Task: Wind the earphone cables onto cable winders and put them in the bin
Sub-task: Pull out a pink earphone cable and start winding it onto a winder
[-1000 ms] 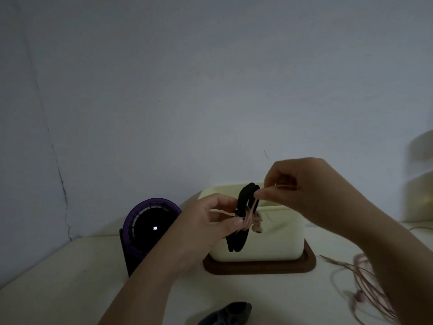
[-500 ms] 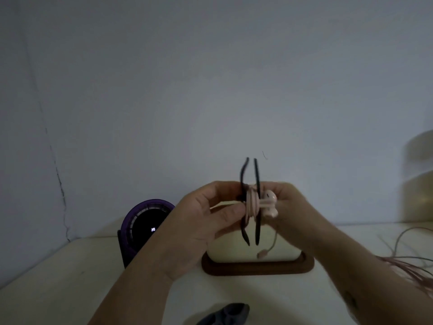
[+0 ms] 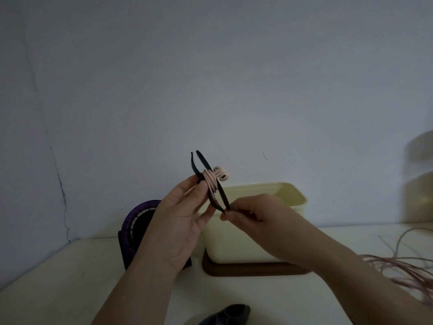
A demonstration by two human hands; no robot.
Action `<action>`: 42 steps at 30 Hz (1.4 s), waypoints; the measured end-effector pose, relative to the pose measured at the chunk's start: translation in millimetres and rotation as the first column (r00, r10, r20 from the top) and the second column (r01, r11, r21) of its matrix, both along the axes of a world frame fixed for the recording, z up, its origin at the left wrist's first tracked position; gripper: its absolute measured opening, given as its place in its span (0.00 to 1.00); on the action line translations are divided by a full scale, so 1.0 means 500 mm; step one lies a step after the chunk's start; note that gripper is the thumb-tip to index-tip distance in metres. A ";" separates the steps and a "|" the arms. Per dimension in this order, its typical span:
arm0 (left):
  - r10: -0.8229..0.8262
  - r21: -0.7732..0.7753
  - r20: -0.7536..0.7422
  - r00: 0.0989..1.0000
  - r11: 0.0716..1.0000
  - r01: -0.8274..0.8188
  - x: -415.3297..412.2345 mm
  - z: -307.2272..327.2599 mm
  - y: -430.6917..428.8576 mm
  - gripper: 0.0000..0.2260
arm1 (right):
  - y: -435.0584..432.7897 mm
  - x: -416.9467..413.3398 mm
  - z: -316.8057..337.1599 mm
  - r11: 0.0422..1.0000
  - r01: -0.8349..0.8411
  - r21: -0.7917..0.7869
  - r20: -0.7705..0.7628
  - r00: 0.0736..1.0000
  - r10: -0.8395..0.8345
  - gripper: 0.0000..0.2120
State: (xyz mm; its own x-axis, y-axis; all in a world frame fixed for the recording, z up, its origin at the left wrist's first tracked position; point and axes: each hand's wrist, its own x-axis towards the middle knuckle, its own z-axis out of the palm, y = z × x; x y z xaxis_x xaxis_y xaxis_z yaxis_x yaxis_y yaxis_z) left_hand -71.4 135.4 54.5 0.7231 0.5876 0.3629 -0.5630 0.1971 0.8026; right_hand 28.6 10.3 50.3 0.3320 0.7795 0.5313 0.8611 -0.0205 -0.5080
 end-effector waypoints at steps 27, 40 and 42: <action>0.046 0.556 -0.370 0.928 0.812 0.181 -0.015 -0.006 0.000 0.07 | -0.057 0.023 0.055 0.949 0.119 0.291 -0.061 0.992 -0.106 0.09; -0.071 0.619 -0.335 0.940 0.735 0.276 -0.022 -0.005 -0.022 0.10 | -0.050 0.064 0.040 0.951 -0.050 0.304 -0.435 0.881 0.185 0.12; -0.055 0.655 -0.327 0.943 0.707 0.268 -0.022 -0.002 -0.027 0.11 | -0.048 0.065 0.037 0.947 -0.095 0.308 -0.521 0.816 0.251 0.11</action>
State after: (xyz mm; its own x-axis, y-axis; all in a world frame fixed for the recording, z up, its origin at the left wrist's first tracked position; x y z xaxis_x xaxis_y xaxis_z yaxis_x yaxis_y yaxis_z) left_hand -82.5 122.2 53.2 0.9106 0.1193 0.3958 -0.3219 -0.3960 0.8600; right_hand 61.4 -13.6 68.8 0.4999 0.7141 0.4901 0.4145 0.2995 -0.8593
